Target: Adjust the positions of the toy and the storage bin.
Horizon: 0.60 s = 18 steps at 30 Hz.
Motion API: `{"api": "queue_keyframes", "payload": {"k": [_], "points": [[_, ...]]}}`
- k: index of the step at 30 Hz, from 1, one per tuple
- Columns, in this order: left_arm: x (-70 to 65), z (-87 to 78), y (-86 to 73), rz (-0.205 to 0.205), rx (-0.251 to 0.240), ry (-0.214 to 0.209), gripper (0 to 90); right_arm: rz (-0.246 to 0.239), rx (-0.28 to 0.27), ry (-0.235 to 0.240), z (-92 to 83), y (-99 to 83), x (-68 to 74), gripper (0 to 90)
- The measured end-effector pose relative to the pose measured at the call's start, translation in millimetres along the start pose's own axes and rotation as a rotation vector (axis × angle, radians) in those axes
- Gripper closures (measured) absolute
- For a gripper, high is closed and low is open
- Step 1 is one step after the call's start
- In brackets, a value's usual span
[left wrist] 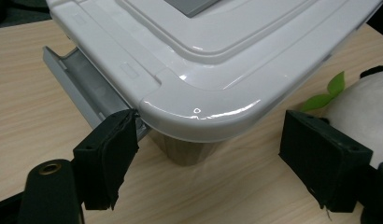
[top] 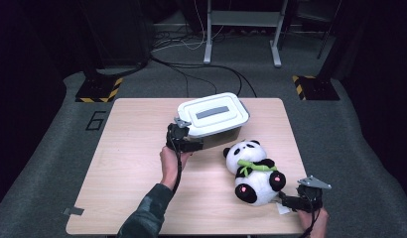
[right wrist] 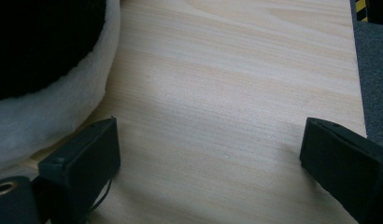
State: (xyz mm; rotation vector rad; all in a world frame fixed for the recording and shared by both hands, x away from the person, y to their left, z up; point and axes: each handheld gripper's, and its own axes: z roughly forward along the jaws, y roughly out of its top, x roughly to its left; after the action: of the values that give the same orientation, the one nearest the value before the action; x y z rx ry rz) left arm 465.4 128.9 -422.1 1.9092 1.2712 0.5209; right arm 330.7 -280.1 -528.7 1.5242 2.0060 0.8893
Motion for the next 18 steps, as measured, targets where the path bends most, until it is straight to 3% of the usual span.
{"api": "queue_keyframes", "payload": {"k": [4, 11, 18], "points": [[-1.5, -0.2, -1.0, 0.018, 0.007, -0.013, 18.1, 0.004, 0.002, -0.001, -0.1, 0.0, 0.6, 4.5], [15.0, -15.0, -12.5, -0.016, -0.002, -0.020, 14.0, 0.001, 0.000, 0.000, 0.0, 0.0, 0.3, 4.5], [36.5, -35.1, -42.5, -0.009, 0.004, -0.003, 11.0, -0.004, 0.003, -0.008, 0.1, -0.1, 1.1, 4.8]]}}
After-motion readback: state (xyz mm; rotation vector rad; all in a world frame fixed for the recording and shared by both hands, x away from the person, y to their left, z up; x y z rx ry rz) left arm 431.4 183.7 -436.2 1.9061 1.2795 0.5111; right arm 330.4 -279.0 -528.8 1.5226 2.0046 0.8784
